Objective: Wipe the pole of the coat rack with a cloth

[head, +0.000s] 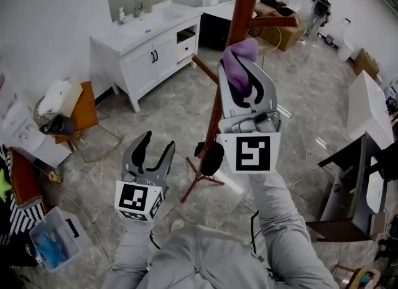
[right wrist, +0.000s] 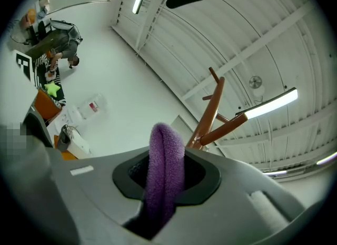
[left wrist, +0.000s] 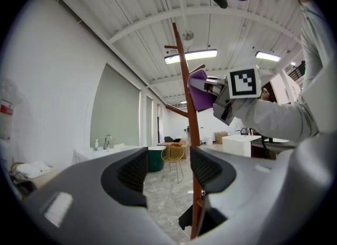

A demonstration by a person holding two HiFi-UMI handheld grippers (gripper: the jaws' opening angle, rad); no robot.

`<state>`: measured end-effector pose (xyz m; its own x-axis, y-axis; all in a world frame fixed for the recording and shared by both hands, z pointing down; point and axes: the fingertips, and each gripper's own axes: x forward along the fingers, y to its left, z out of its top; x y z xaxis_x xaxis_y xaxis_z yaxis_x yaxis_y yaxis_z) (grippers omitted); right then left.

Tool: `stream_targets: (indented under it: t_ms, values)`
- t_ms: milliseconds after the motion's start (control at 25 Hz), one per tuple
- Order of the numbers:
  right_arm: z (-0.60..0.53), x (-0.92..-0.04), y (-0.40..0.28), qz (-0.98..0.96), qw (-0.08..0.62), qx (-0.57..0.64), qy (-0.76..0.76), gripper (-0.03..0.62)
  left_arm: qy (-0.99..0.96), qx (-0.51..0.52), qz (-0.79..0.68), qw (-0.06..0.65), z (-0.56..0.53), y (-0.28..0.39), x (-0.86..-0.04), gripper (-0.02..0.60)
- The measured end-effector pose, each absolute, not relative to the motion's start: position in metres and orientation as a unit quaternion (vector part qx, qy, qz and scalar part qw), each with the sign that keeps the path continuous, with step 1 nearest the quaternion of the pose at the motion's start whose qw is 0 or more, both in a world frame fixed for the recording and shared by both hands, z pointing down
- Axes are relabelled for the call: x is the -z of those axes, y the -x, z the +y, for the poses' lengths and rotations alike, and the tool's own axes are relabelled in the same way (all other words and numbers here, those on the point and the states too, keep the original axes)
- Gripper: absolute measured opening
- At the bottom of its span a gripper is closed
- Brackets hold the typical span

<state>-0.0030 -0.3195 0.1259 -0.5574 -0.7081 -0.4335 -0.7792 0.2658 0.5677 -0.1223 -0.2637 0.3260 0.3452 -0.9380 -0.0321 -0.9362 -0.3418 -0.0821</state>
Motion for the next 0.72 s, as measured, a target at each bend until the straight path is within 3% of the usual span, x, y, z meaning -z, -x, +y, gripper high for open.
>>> stream_targets:
  t_ms: [200, 720]
  values:
    - [-0.324, -0.131, 0.014, 0.791, 0.04, -0.394, 0.467, 0.069, 0.825, 0.004, 0.563, 0.044, -0.275, 0.133, -0.326, 0.267]
    - [-0.334, -0.241, 0.018, 0.819, -0.067, -0.299, 0.486, 0.069, 0.841, 0.0, 0.54, 0.028, -0.286, 0.131, -0.342, 0.267]
